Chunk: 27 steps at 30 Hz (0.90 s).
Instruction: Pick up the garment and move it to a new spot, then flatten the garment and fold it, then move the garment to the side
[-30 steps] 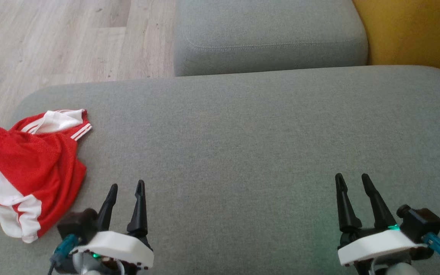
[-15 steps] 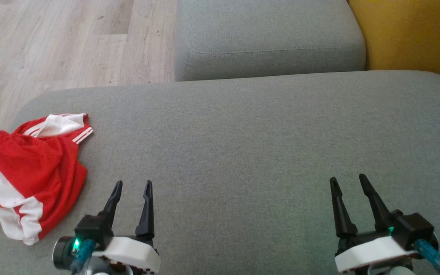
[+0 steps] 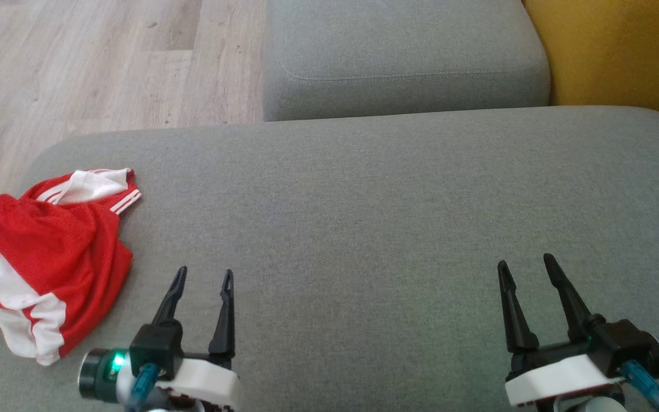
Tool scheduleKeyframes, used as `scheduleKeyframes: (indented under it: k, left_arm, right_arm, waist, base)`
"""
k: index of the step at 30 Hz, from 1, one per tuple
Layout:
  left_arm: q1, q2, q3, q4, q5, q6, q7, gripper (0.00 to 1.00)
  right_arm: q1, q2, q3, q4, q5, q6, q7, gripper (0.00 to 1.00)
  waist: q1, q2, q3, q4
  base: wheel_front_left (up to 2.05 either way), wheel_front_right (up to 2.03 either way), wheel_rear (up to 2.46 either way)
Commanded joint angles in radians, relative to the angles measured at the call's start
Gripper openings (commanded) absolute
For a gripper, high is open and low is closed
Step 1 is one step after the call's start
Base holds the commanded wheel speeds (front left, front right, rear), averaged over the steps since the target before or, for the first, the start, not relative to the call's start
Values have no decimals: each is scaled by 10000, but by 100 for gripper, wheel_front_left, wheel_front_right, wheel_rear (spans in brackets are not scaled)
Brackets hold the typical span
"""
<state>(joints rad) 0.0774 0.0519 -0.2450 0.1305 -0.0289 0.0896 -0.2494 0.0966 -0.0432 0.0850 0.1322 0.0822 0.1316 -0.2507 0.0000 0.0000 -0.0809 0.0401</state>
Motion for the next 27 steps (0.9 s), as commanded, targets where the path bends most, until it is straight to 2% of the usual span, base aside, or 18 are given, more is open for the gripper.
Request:
scheduleKeyframes:
  k: [1, 19, 23, 27]
  left_arm:
    - [-370, 72, 371, -338, 29, 91, -124, 100]
    - [-379, 16, 668, 104, -85, 160, -124, 100]
    - [-417, 7, 672, 136, -116, 139, -124, 100]
    - [-454, -1, 674, 139, -137, 127, -124, 100]
  right_arm:
    - [-234, -71, 184, -287, -12, -9, -111, 100]
    - [-180, -70, 2, 200, -64, -9, -111, 100]
    - [-126, -70, 33, 264, -51, -9, -111, 100]
    - [-84, -70, 136, 389, -4, -9, -111, 100]
  waist:
    - [0, 0, -2, 1]
    - [0, 0, -61, 133]
    - [0, 0, -22, 346]
    - [0, 0, 55, 865]
  base:
    - [0, 0, 0]
    - [0, 0, 0]
    - [0, 0, 0]
    - [0, 0, 0]
